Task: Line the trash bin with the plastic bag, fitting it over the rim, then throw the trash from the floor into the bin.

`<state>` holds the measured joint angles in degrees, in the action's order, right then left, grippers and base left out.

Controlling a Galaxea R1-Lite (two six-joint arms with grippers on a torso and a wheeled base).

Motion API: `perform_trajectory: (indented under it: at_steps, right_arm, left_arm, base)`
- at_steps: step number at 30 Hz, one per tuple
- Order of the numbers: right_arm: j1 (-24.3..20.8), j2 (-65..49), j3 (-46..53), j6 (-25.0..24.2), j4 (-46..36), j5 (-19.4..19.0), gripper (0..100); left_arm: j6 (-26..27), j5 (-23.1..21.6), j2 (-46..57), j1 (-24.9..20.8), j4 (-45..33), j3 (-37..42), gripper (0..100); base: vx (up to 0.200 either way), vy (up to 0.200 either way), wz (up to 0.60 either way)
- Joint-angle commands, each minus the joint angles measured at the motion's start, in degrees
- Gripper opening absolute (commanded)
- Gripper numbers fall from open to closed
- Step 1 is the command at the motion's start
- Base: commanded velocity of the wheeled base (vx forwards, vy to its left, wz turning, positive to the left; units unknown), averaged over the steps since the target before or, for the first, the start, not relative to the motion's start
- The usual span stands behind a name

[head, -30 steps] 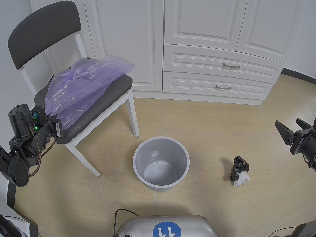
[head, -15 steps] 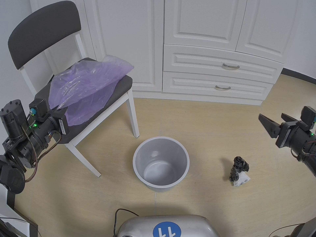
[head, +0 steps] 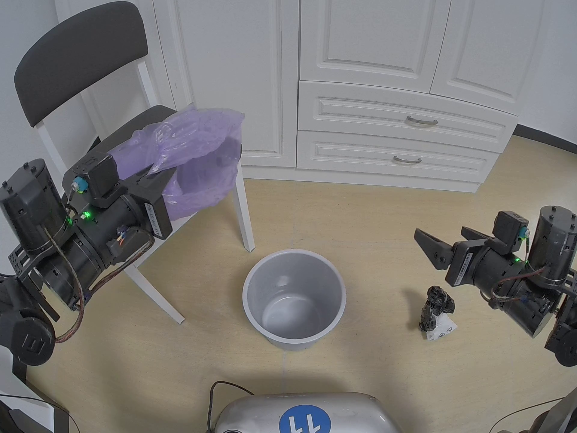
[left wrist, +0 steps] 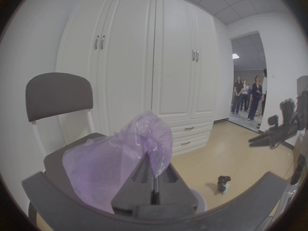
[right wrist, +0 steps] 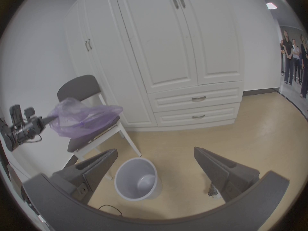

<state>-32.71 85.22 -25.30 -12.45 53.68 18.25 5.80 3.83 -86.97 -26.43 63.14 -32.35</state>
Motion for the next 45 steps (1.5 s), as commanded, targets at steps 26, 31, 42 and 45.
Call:
perform_trajectory:
  at_steps: [26, 31, 42, 45]
  right_arm:
    - [-0.25, 6.27, -0.72, -9.97, 0.11, -5.07, 100]
    - [-1.66, 10.49, -0.46, -12.69, 0.03, -6.21, 100]
    - [-3.59, 14.62, 0.69, -17.00, 0.03, -12.10, 100]
    - [-5.17, 14.88, 1.65, -19.63, -0.15, -15.70, 100]
  left_arm:
    - [-0.27, -4.18, 10.59, -14.97, -5.65, 0.80, 0]
    - [-0.53, -4.88, 10.59, -14.97, -5.22, 0.45, 0]
    - [-2.20, -7.08, 9.89, -15.06, -4.78, -1.22, 0]
    - [-3.08, -7.08, 9.89, -15.23, -4.69, -1.57, 0]
  base:
    - [0.000, 0.000, 0.00]
    - [0.000, 0.000, 0.00]
    - [0.000, 0.000, 0.00]
    - [0.000, 0.000, 0.00]
